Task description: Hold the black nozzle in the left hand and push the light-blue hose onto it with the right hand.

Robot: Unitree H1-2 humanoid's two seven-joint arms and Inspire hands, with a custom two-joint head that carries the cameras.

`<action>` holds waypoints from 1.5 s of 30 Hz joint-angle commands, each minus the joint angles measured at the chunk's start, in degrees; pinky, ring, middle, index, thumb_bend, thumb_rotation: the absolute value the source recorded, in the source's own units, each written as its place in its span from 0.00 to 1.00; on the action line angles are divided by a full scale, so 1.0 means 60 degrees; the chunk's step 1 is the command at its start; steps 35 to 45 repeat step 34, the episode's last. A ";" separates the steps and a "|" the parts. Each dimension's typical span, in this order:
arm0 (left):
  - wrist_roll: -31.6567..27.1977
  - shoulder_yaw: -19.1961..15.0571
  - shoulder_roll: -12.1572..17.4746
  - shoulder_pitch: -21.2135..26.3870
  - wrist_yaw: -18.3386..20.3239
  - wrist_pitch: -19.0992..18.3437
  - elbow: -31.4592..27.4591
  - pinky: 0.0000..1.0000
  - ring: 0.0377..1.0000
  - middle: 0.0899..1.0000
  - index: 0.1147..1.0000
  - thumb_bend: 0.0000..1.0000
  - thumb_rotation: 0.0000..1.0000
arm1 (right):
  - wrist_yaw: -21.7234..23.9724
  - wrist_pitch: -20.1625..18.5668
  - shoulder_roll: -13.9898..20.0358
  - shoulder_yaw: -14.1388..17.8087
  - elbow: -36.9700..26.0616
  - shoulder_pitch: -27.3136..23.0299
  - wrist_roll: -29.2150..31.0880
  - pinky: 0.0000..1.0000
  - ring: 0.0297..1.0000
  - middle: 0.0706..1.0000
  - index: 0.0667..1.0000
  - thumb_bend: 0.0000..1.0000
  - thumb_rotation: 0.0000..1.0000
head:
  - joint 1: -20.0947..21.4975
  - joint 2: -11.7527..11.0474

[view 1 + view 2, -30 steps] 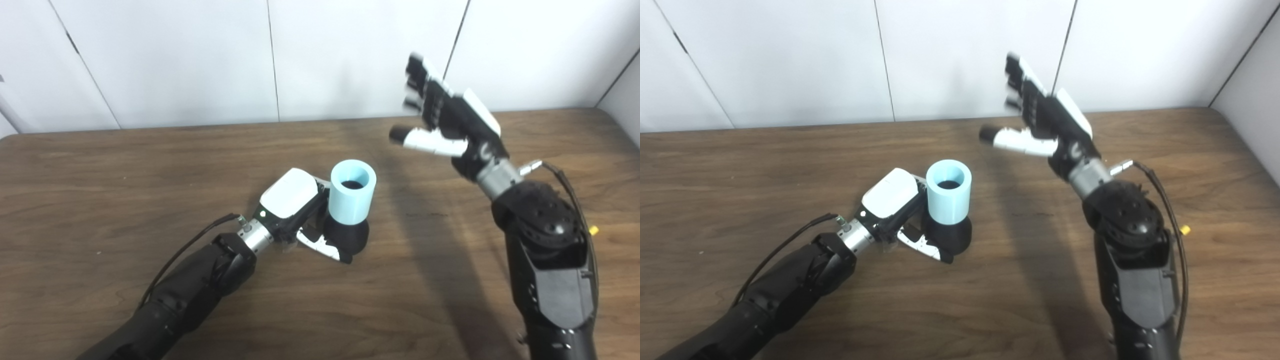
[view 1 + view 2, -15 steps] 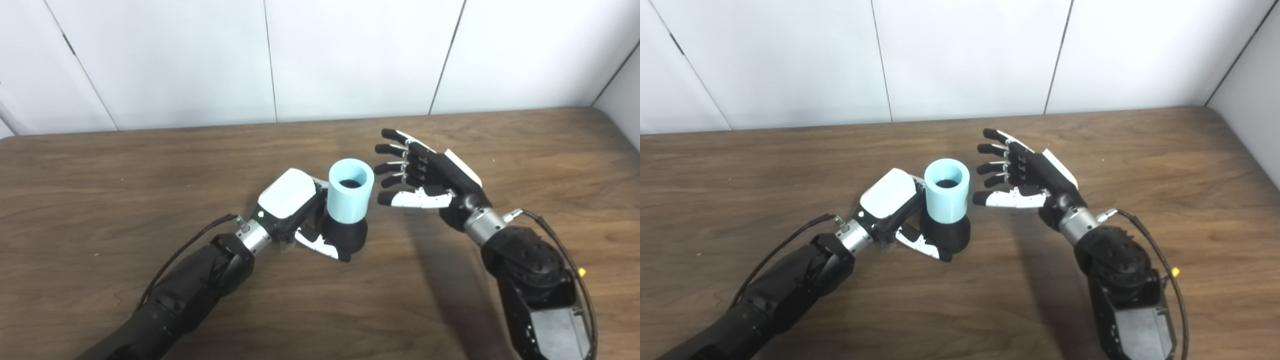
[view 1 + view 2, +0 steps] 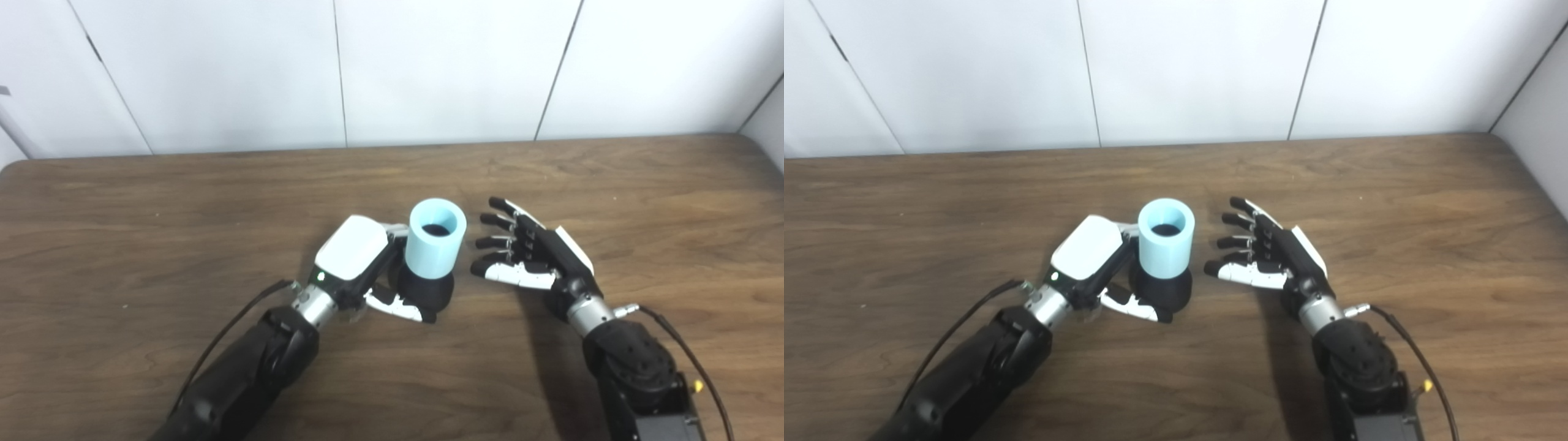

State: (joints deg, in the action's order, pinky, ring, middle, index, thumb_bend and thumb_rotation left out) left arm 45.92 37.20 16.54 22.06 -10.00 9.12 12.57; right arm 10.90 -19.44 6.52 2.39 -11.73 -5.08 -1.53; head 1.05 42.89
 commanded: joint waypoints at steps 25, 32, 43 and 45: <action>-0.4812 -0.4517 -0.0775 -0.2106 0.2322 -0.1152 -0.1523 0.59 0.72 0.80 0.84 0.79 0.09 | -0.0788 0.1839 -0.0360 0.0273 0.0072 0.0012 0.0727 0.51 0.69 0.80 0.84 0.72 0.22 | 0.0120 -0.0081; -0.9213 -0.6146 -0.1904 -0.2316 0.3058 -0.2739 -0.2910 0.39 0.51 0.60 0.63 0.66 0.09 | -0.1165 0.2174 -0.0578 0.0504 0.0055 0.0053 0.0824 0.47 0.66 0.74 0.76 0.65 0.25 | 0.0159 -0.0129; -0.9713 -0.6336 -0.2054 -0.2376 0.3098 -0.3135 -0.3325 0.35 0.49 0.59 0.61 0.66 0.07 | -0.1198 0.2358 -0.0561 0.0516 0.0063 0.0087 0.0847 0.47 0.65 0.73 0.75 0.66 0.25 | 0.0103 -0.0127; -0.9713 -0.6336 -0.2054 -0.2376 0.3098 -0.3135 -0.3325 0.35 0.49 0.59 0.61 0.66 0.07 | -0.1198 0.2358 -0.0561 0.0516 0.0063 0.0087 0.0847 0.47 0.65 0.73 0.75 0.66 0.25 | 0.0103 -0.0127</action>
